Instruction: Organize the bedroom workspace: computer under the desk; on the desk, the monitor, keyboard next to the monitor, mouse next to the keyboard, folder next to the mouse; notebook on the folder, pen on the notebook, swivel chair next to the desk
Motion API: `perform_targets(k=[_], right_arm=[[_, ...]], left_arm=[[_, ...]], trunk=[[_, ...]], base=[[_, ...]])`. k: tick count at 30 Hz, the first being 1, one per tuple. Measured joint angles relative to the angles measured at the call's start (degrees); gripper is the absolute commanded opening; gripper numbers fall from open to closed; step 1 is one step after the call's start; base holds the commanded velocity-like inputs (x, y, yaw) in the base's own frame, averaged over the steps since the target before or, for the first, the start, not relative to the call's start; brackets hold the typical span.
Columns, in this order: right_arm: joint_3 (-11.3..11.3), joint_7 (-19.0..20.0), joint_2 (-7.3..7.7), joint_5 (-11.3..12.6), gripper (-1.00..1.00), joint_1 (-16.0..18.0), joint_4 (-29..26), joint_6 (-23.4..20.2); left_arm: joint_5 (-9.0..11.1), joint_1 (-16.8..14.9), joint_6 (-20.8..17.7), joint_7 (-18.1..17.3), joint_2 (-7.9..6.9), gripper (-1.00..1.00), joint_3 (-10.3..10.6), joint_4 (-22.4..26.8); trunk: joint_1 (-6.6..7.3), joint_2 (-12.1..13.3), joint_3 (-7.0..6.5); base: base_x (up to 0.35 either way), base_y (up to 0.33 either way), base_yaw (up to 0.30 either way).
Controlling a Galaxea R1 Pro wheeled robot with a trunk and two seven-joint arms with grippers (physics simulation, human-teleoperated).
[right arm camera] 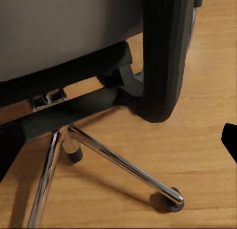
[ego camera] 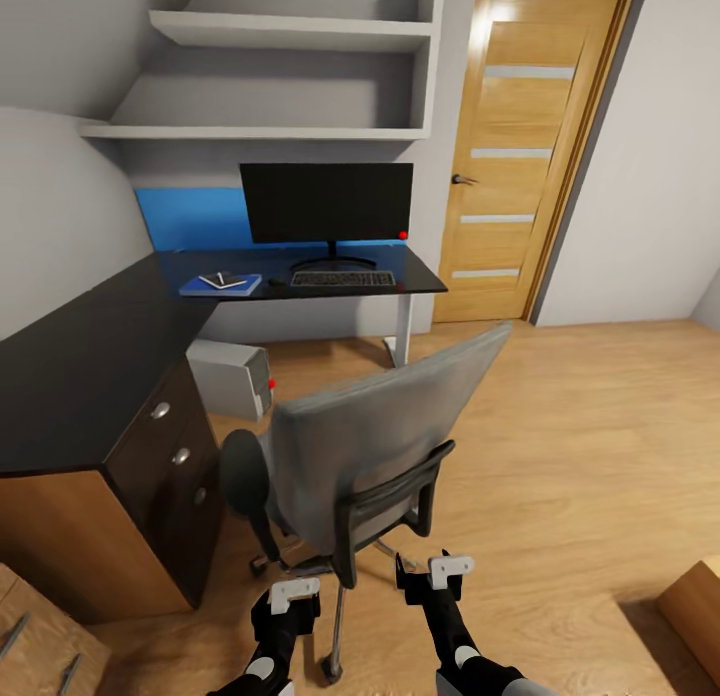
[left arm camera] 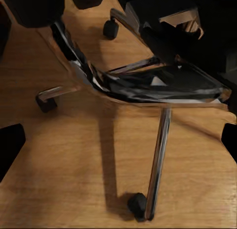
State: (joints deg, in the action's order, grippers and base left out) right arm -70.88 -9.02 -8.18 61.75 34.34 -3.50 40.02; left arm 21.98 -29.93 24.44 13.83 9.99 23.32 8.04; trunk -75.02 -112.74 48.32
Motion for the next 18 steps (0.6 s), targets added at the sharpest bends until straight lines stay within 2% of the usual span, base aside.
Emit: perform_targets(k=[6, 11, 18], right_arm=[[0.0, 0.03, 0.0, 0.0, 1.0, 0.0, -0.01, 0.01], [0.0, 0.05, 0.01, 0.01, 1.0, 0.0, -0.02, 0.01], [-0.01, 0.05, 0.01, 0.01, 1.0, 0.0, -0.03, 0.01]], left_arm=[[0.0, 0.0, 0.0, 0.0, 0.0, 1.0, 0.0, -0.01], [0.0, -0.01, 0.0, -0.01, 0.0, 1.0, 0.0, -0.01], [-0.01, -0.01, 0.0, -0.01, 0.01, 1.0, 0.0, -0.01]], trunk=[[0.02, 0.0, 0.0], [0.01, 0.0, 0.0], [0.01, 0.0, 0.0]], base=[[-0.145, 0.0, 0.107], [-0.11, 0.0, 0.028], [-0.206, 0.0, 0.006]])
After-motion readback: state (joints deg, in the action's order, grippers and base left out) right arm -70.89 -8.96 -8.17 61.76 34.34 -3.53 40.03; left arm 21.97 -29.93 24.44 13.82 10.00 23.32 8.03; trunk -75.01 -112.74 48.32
